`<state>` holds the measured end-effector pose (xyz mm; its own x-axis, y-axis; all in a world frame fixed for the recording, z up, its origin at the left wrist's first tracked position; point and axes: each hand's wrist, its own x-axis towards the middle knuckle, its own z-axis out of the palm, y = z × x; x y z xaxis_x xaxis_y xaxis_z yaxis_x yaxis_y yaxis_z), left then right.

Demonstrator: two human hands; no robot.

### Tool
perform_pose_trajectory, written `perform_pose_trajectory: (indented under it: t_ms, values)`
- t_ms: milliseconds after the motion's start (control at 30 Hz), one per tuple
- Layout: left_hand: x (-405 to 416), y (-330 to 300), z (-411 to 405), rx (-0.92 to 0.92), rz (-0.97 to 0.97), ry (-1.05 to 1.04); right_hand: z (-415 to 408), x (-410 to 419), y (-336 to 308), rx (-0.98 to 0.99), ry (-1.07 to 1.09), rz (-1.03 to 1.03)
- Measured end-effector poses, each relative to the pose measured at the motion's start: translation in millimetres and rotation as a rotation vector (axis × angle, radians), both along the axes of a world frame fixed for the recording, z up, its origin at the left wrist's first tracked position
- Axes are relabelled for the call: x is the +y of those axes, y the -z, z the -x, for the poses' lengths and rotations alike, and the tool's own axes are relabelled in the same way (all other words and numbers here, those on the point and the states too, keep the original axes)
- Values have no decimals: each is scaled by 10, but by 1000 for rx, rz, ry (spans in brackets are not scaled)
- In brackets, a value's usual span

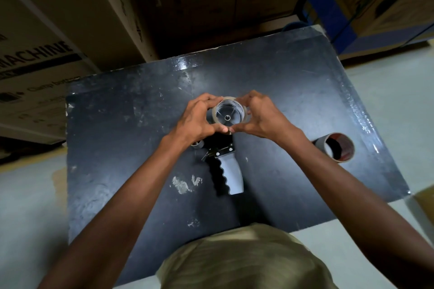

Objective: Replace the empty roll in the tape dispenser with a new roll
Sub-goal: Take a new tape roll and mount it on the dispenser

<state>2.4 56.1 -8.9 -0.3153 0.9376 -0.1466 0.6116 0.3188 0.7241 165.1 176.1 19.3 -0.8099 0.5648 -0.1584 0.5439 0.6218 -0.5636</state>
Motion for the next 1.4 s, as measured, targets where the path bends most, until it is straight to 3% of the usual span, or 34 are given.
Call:
perform_pose_trajectory:
  t_ms: [633,867,1400]
  values:
    - [-175,222,71,-35,-108,-58,225,-43,101,-149,-51,-140]
    - [-143,231,-6,-24,-101,-36,10,-1,201,-63,11,-26]
    - [-82,186,-63,19,-15,-56,-38,6,396,53,39,7]
